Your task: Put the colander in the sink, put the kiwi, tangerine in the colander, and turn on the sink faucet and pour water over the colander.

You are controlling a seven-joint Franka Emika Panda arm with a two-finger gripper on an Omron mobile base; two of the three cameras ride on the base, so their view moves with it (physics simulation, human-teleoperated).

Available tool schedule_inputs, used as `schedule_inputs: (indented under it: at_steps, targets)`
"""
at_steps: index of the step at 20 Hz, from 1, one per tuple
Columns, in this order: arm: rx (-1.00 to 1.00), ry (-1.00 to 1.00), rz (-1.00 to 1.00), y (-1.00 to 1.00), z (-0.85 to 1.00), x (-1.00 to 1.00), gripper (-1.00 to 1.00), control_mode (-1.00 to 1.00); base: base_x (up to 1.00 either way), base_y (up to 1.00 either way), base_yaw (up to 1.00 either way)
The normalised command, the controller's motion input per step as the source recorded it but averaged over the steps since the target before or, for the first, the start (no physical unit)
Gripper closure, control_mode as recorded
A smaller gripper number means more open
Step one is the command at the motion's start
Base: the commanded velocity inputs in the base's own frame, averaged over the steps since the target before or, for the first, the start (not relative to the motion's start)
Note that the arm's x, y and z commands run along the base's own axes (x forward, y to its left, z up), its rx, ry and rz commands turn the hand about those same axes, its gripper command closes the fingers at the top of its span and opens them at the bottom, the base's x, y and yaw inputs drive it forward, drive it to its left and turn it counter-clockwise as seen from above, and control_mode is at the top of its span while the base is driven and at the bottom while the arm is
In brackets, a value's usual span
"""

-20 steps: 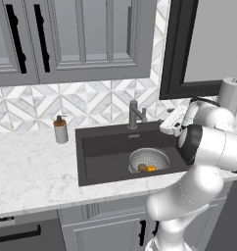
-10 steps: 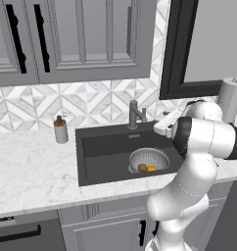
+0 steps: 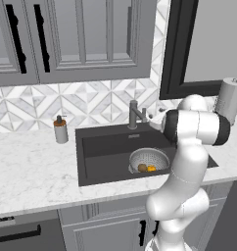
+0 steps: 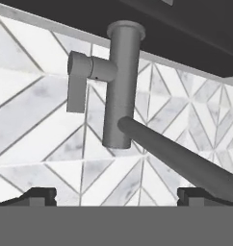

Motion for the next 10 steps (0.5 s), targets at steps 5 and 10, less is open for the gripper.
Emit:
schedule_inputs:
  at_steps: [5, 10]
  targets:
    - [0.02, 0.00, 0.00, 0.03, -0.24, 0.41, -1.00, -1.00, 0.00, 0.00, 0.00]
    - [0.00, 0.00, 0.00, 0.07, -0.28, 0.38, -1.00, -1.00, 0.00, 0.00, 0.00]
